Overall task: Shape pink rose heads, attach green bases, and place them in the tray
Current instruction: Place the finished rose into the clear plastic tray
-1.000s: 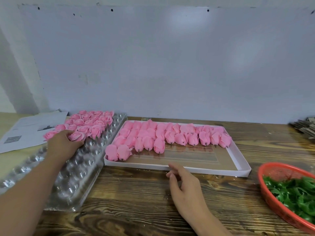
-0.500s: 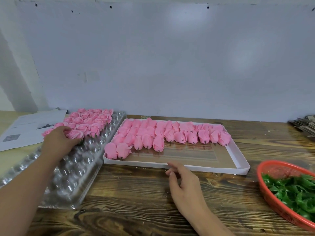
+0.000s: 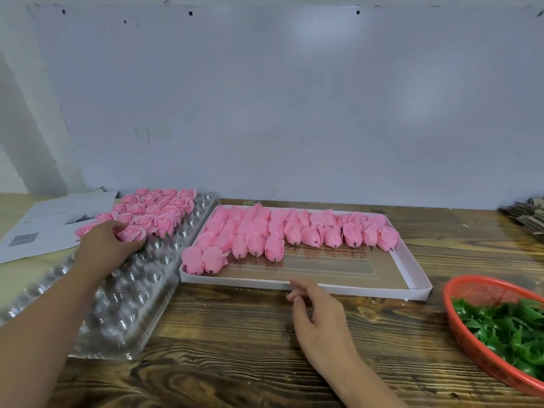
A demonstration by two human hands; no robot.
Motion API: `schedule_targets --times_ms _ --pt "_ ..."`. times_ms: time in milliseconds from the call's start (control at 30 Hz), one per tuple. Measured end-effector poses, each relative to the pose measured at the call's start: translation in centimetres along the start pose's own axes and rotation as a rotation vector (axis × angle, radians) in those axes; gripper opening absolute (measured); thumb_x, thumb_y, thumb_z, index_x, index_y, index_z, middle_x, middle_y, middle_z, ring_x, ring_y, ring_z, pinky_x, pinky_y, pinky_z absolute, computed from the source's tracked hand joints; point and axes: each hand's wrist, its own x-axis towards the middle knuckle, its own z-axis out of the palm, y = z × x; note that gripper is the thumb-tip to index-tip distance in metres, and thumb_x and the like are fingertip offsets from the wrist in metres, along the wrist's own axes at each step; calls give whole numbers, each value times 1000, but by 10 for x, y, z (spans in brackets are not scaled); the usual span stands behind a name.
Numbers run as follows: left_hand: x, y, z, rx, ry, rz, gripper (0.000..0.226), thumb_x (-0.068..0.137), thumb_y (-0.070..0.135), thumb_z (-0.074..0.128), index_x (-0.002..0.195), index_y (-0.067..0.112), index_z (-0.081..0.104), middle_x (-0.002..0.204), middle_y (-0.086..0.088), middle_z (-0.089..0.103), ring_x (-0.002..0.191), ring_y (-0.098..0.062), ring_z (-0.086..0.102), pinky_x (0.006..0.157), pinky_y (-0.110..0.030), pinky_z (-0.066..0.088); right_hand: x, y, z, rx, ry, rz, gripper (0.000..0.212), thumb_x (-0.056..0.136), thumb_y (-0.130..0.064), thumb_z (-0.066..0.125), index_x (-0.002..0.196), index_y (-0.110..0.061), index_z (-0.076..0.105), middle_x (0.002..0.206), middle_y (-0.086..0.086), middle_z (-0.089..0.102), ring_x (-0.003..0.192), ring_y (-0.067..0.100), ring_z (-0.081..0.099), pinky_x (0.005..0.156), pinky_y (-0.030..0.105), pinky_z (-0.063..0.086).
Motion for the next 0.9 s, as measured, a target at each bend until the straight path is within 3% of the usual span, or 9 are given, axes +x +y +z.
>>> schedule_targets --times_ms 200,367,533,700,800,900 --pt "-9 3 -9 -18 33 -2 47 76 16 88 118 3 69 107 -16 72 94 -29 63 87 -35 44 -1 2 0 20 -1 4 31 100 -17 50 120 -39 58 98 -17 66 61 -7 53 58 9 39" --pt "-18 11 -15 -32 51 -38 44 77 16 87 115 4 69 90 -9 68 85 -27 61 78 -33 44 -1 2 -1 17 -4 -1 32 100 -15 51 117 -41 57 97 -17 65 61 -7 54 58 10 40" --pt "-42 45 -1 -103 169 101 41 85 11 75 123 1 65 96 -16 67 70 -22 58 66 -33 47 -2 1 -1 -3 -9 -9 31 99 -13 51 113 -41 58 95 -18 65 61 -2 55 57 12 44" --pt "-86 93 30 -244 63 249 8 90 8 69 98 8 67 78 -10 60 66 -14 51 63 -29 47 -2 2 -2 -1 6 -16 32 98 -14 53 108 -44 56 93 -18 66 65 0 58 61 14 47" --pt "-117 115 52 -286 -19 301 15 91 15 70 101 23 63 84 5 58 71 -5 53 63 -19 40 -3 1 -3 22 21 -31 37 96 -13 55 102 -49 54 90 -17 67 66 1 59 61 14 47" --pt "-144 127 73 -311 -94 348 12 90 17 70 90 26 62 84 7 59 74 -4 55 67 -18 43 -3 2 -2 26 42 -45 32 94 -14 57 104 -45 58 88 -17 67 72 6 62 65 16 50"
